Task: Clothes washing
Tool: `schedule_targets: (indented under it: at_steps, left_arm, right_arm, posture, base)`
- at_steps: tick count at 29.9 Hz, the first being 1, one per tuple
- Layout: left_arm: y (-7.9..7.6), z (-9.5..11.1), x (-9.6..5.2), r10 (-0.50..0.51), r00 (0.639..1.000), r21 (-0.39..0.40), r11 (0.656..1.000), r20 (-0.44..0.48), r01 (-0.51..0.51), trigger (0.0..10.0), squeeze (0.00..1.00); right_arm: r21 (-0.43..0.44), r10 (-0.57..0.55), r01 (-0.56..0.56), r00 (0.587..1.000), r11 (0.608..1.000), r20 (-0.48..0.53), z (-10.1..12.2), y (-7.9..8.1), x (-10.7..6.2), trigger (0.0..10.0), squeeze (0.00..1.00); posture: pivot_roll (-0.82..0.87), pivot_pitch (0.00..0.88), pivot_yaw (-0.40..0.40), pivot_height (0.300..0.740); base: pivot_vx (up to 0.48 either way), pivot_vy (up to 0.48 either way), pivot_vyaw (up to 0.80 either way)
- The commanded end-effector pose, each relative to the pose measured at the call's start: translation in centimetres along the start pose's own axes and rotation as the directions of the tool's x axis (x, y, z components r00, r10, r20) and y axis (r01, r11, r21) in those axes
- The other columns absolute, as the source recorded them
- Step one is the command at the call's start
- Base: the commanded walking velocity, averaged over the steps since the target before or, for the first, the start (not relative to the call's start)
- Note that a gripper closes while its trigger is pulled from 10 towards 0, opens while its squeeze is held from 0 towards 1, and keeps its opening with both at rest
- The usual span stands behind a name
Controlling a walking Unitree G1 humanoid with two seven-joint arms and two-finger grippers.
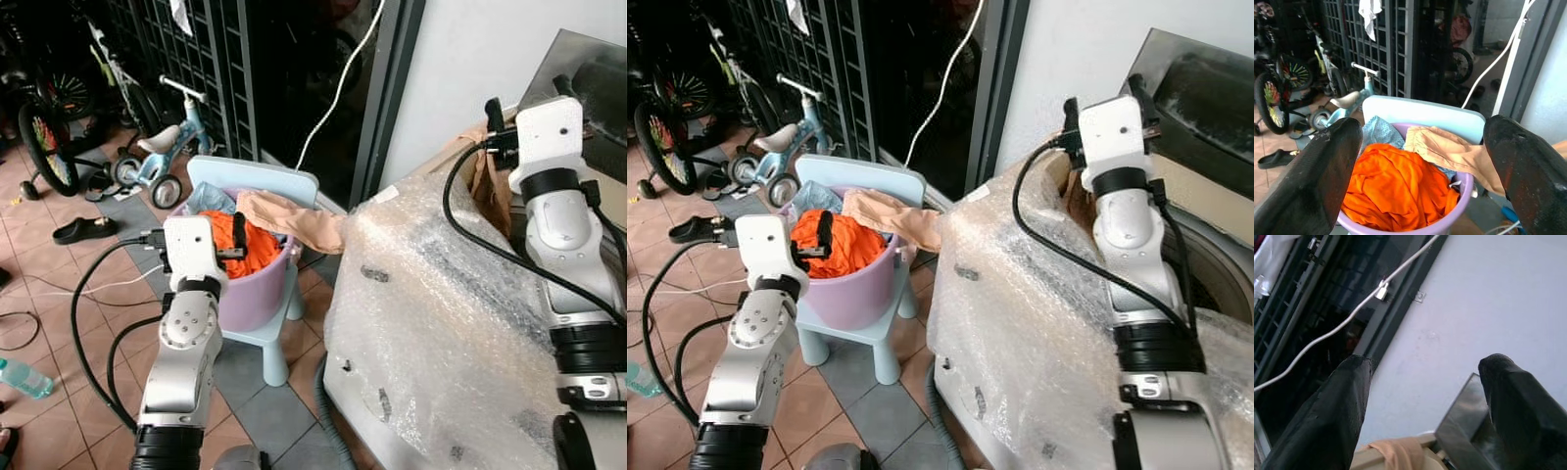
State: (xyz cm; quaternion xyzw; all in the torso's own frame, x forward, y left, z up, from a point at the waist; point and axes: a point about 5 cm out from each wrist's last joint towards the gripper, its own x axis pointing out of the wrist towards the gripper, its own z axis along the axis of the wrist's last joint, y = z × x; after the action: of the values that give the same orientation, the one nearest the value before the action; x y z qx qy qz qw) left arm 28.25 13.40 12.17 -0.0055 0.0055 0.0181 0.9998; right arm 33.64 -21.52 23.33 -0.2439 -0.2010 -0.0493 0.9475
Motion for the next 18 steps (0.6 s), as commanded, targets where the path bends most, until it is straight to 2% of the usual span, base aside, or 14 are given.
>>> schedule_targets:
  at_steps: [1, 3, 8, 9, 11, 12, 18]
  left_arm:
    - [-0.1, 0.6, 0.1, -0.015, 1.000, 0.001, 1.000, 0.015, 0.015, 10.0, 0.00]
    - [-0.3, 0.7, 0.1, -0.034, 0.999, 0.004, 0.999, 0.017, 0.033, 10.0, 0.00]
    - [-0.4, 0.7, 0.2, -0.047, 0.999, 0.007, 0.999, 0.015, 0.047, 10.0, 0.00]
    - [-0.4, 0.6, 0.1, -0.049, 0.999, 0.008, 0.999, 0.010, 0.049, 10.0, 0.00]
    - [-0.4, 0.6, 0.1, -0.049, 0.999, 0.010, 0.999, 0.007, 0.049, 10.0, 0.00]
    - [-0.4, 0.6, 0.1, -0.050, 0.999, 0.009, 0.999, 0.005, 0.050, 10.0, 0.00]
    - [-0.4, 0.5, 0.1, -0.048, 0.999, 0.012, 0.999, -0.001, 0.048, 10.0, 0.00]
  right_arm:
    - [0.006, 0.006, -0.006, 1.000, 1.000, 0.018, 0.5, 0.4, 0.0, 10.0, 1.00]
    - [0.002, 0.017, -0.017, 1.000, 1.000, 0.006, 0.3, 1.0, -0.6, 10.0, 1.00]
    - [0.005, 0.004, -0.004, 1.000, 1.000, -0.005, 0.3, 1.0, -0.9, 10.0, 0.98]
    - [0.003, 0.003, -0.003, 1.000, 1.000, -0.006, 0.3, 1.1, -0.9, 10.0, 0.31]
    - [0.002, 0.003, -0.003, 1.000, 1.000, -0.007, 0.3, 1.1, -0.9, 10.0, 0.31]
    - [0.000, 0.004, -0.004, 1.000, 1.000, -0.011, 0.3, 1.2, -1.0, 10.0, 0.00]
    - [0.002, 0.020, -0.020, 1.000, 1.000, -0.013, 0.5, 2.0, -1.3, 10.0, 0.00]
  posture:
    - [-0.01, 0.000, -0.001, 0.740]
    - [-0.02, 0.000, 0.007, 0.740]
    - [-0.02, 0.000, 0.011, 0.740]
    - [-0.02, 0.000, 0.013, 0.740]
    - [-0.02, 0.000, 0.013, 0.740]
    - [-0.02, 0.000, 0.012, 0.740]
    - [-0.02, 0.000, 0.011, 0.740]
  base:
    - [0.000, 0.480, -0.50]
    - [0.000, 0.480, -0.76]
    - [0.000, 0.480, -0.76]
    - [0.000, 0.480, -0.76]
    - [0.000, 0.480, -0.76]
    - [0.000, 0.480, -0.76]
    - [0.000, 0.480, -0.76]
